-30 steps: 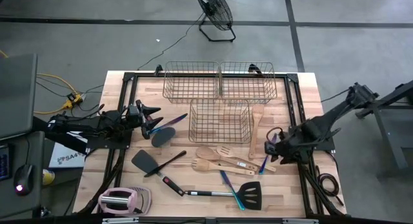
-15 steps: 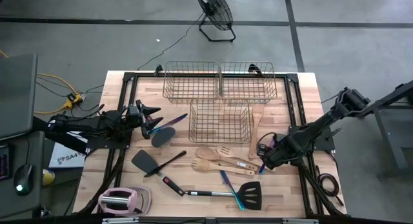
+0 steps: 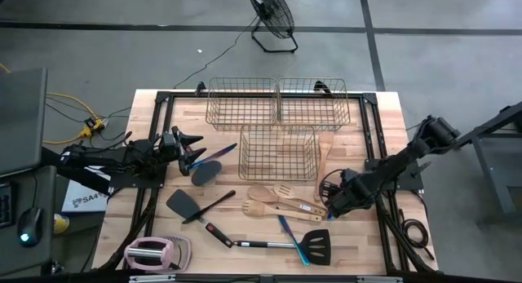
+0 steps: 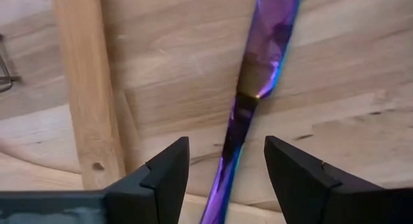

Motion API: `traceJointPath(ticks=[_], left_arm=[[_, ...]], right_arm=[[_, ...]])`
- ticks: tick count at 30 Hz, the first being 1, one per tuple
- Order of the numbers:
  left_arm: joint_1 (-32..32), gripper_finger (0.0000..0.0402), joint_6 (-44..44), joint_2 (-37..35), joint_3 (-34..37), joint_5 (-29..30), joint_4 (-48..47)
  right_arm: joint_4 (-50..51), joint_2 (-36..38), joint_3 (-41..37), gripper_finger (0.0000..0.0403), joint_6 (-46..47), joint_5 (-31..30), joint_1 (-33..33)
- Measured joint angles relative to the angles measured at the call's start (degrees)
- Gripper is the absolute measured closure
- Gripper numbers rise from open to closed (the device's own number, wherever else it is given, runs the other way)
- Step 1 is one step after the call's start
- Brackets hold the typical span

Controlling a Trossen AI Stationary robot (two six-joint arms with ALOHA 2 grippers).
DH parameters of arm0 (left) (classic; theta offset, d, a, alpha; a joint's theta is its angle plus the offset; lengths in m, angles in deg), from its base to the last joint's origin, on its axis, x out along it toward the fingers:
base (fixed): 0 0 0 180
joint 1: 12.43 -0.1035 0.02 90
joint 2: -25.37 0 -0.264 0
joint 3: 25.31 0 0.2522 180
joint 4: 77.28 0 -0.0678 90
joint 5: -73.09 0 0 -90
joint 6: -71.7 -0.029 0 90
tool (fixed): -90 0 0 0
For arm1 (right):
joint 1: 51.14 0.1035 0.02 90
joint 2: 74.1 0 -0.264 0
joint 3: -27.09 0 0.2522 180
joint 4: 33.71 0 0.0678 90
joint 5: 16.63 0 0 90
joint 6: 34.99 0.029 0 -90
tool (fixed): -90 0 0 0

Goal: Pick & Place Kitchen Items
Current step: Put the blue table knife into the top right wire basket

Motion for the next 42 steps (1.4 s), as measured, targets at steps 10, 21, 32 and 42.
traceJointPath(ticks=[10,21,32,42], left_arm=[[0.0,0.0171,0.0,0.0,0.0,0.0,0.0],[0.0,0.0171,0.0,0.0,0.0,0.0,0.0],[0.0,0.0171,0.0,0.0,0.0,0.0,0.0],[0.0,0.0171,0.0,0.0,0.0,0.0,0.0]], right_arm=[[-0.8,-0.1,0.0,0.0208,-0.3,0.7,0.0],[-0.7,0.0,0.0,0.0208,2.6,4.1,-1.2],[-2.8,-3.9,0.2,0.0208,0.8,8.1,-3.8],[-3.5,-4.6,0.1,0.0243,0.8,8.8,-3.8]])
